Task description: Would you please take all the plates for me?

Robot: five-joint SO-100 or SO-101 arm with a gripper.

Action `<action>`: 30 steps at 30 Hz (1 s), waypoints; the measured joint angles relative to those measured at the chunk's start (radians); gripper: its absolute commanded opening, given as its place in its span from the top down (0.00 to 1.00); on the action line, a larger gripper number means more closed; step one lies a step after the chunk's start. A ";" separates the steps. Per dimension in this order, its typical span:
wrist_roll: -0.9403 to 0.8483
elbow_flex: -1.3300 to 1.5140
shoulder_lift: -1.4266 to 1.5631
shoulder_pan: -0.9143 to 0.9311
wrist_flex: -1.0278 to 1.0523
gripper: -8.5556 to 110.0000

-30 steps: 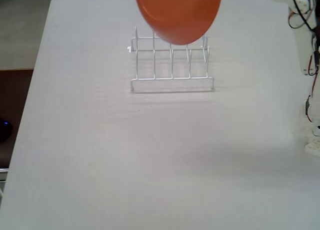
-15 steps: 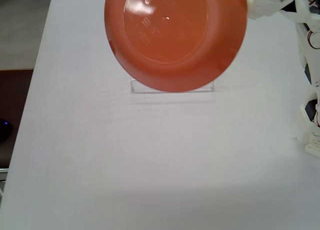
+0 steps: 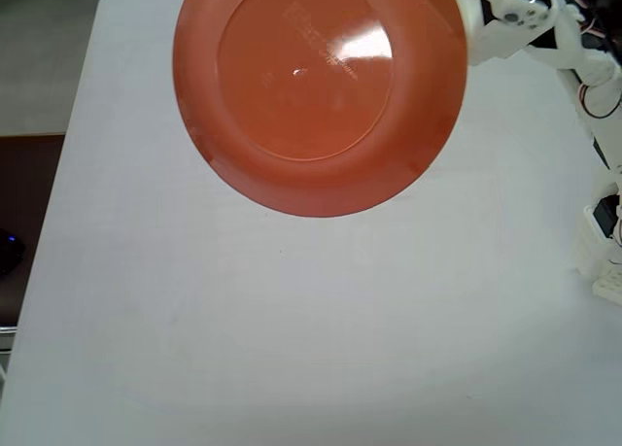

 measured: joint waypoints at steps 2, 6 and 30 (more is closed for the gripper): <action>0.009 0.034 0.000 0.000 -0.028 0.93; 0.014 0.144 0.000 0.015 -0.149 0.93; 0.118 0.206 -0.172 0.140 -0.456 0.93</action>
